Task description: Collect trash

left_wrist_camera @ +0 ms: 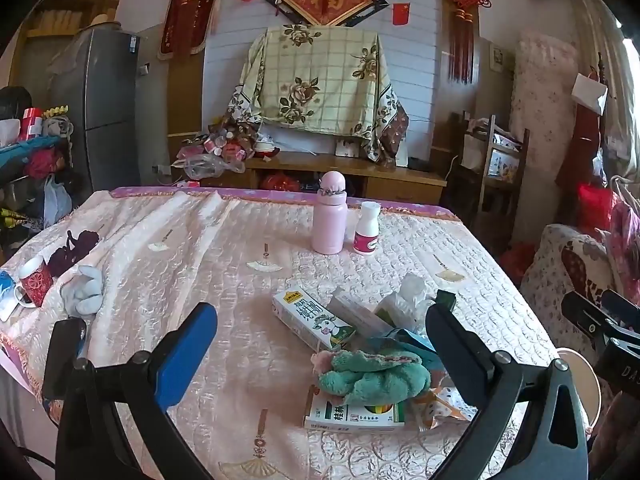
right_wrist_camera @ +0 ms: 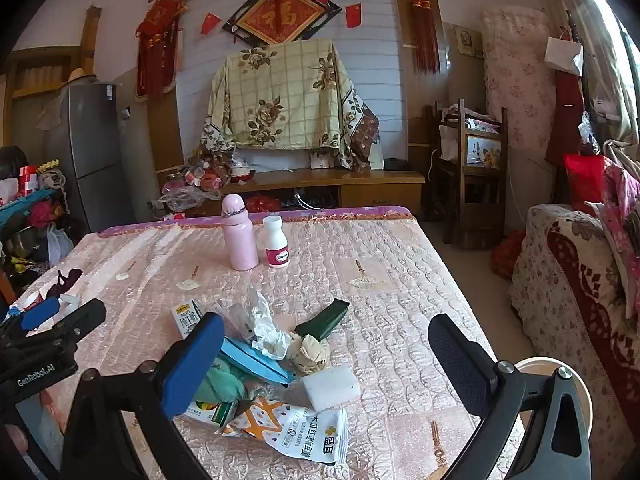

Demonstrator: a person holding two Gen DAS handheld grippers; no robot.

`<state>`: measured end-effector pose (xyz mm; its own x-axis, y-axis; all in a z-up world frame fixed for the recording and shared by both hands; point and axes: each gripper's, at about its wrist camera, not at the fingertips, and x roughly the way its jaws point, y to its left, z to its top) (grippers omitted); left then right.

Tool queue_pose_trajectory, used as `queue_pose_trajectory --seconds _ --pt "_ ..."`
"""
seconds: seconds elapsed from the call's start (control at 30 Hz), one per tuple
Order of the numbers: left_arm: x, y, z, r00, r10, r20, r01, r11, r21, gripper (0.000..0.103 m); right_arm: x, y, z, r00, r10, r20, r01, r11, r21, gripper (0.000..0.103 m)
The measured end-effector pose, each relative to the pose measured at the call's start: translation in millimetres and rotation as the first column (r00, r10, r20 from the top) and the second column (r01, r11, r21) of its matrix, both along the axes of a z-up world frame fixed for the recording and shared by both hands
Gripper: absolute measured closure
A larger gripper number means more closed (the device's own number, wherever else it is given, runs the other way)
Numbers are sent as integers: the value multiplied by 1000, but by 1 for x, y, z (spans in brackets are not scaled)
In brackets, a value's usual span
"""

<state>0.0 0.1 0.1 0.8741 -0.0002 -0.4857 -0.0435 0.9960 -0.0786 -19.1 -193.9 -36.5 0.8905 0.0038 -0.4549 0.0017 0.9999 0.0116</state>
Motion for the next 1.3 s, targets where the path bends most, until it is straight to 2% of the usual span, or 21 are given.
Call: queue_pose_trajectory --seconds 0.8,1.17,1.3 --pt "1 -2 -3 1000 17 14 -17 999 40 0 6 1 -6 1000 -7 -14 7 1000 -2 0" --pt "2 0 -5 1000 25 4 -25 999 -37 0 10 -1 -11 1000 -8 -29 8 1000 2 0" --pt "3 -1 -7 999 39 6 -39 999 -21 0 10 -2 -11 999 -9 -31 9 1000 1 0"
